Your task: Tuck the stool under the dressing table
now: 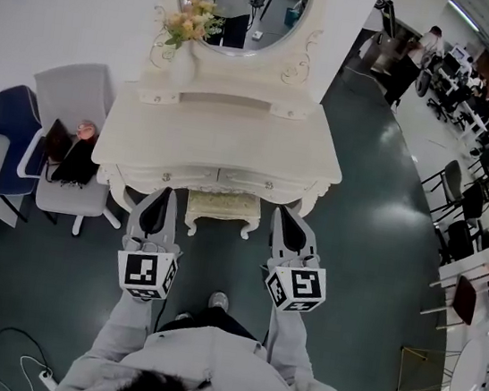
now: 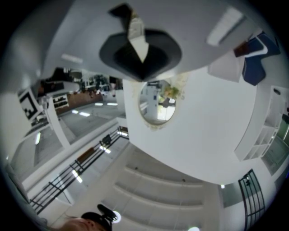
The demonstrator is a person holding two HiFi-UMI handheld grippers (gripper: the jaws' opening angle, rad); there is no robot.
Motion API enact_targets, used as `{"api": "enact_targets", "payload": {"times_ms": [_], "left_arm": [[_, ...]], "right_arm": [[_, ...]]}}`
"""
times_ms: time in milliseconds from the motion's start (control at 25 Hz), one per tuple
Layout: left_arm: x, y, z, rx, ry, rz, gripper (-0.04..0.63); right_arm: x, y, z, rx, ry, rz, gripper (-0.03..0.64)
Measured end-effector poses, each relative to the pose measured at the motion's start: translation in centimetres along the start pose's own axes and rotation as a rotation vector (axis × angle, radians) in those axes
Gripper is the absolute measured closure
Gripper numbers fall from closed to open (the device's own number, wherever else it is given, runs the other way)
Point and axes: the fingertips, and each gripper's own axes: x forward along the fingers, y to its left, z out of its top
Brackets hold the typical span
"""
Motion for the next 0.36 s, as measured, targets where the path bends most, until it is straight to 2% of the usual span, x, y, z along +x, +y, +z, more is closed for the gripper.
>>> {"api": "enact_targets", "payload": {"times_ms": [360], "left_arm": [[-1.9, 0.1, 0.1, -0.005, -0.002, -0.010, 0.586]], "right_arm": [[-1.4, 1.8, 0.3, 0.008, -0.015, -0.008, 0.630]]}}
